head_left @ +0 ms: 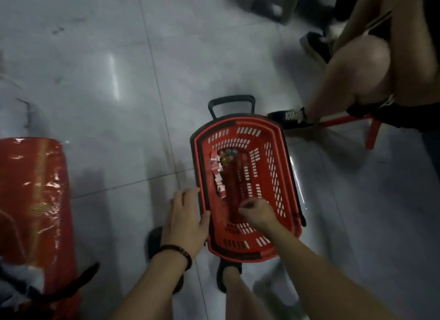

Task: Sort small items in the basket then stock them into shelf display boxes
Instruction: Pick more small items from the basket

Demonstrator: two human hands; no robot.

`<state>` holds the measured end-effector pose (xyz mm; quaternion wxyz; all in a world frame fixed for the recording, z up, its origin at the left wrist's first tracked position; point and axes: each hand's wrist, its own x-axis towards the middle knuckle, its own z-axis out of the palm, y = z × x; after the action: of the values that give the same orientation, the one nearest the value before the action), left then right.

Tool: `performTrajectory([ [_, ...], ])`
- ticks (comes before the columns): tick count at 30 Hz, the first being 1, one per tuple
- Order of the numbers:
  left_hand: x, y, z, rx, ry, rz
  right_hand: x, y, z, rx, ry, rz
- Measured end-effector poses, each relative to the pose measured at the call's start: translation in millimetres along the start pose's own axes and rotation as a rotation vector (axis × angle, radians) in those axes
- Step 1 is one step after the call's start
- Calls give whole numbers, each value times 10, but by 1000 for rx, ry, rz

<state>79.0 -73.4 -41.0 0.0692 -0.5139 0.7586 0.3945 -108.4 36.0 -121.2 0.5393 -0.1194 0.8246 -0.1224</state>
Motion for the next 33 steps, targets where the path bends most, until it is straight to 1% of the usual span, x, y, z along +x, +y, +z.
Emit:
performTrajectory([
  [3, 581, -164, 678, -69, 106, -118, 997, 208, 422, -29, -25, 46],
  [5, 844, -332, 1070, -129, 146, -166, 1619, 293, 687, -105, -30, 20],
  [7, 997, -481, 1318, -183, 165, -150, 2137, 340, 893, -186, -4, -25],
  [10, 1095, -719, 1592, -268, 214, -121, 2931, 534, 1287, -205, 30, -45],
  [12, 1112, -775, 1646, -289, 249, -120, 3188, 601, 1452, -203, 32, -62],
  [14, 1130, -809, 1680, -307, 253, -113, 3222, 598, 1529, -184, 23, -113],
  [16, 1146, -835, 1691, -316, 251, -97, 3208, 627, 1596, -182, 57, -116],
  [17, 1145, -838, 1685, -320, 251, -90, 3193, 627, 1632, -57, 100, -84],
  [18, 1145, -852, 1686, -319, 252, -86, 3217, 619, 1637, 112, 182, 4],
  [19, 1142, -858, 1688, -318, 258, -83, 3278, 670, 1717, 281, 182, 28],
  [20, 1137, -863, 1686, -314, 263, -81, 3260, 671, 1758, 311, 136, -1],
  [21, 1138, -863, 1681, -316, 267, -81, 3228, 651, 1718, 221, 97, -40],
  [23, 1139, -856, 1686, -320, 277, -73, 3126, 698, 1638, -123, 75, -151],
  [24, 1144, -854, 1691, -326, 273, -76, 3086, 719, 1614, -160, 43, -161],
  [27, 1145, -845, 1633, -340, 212, -69, 2923, 751, 1512, -79, -43, -121],
  [28, 1125, -827, 1564, -350, 173, -61, 2827, 724, 1461, -95, -12, -113],
  [29, 1112, -813, 1492, -366, 149, -69, 2713, 722, 1410, -58, 39, -114],
  [31, 1034, -739, 1296, -409, 195, -112, 2299, 609, 1219, 137, 51, -154],
  [33, 895, -637, 1047, -455, 266, -159, 1722, 385, 986, 241, 80, -229],
])
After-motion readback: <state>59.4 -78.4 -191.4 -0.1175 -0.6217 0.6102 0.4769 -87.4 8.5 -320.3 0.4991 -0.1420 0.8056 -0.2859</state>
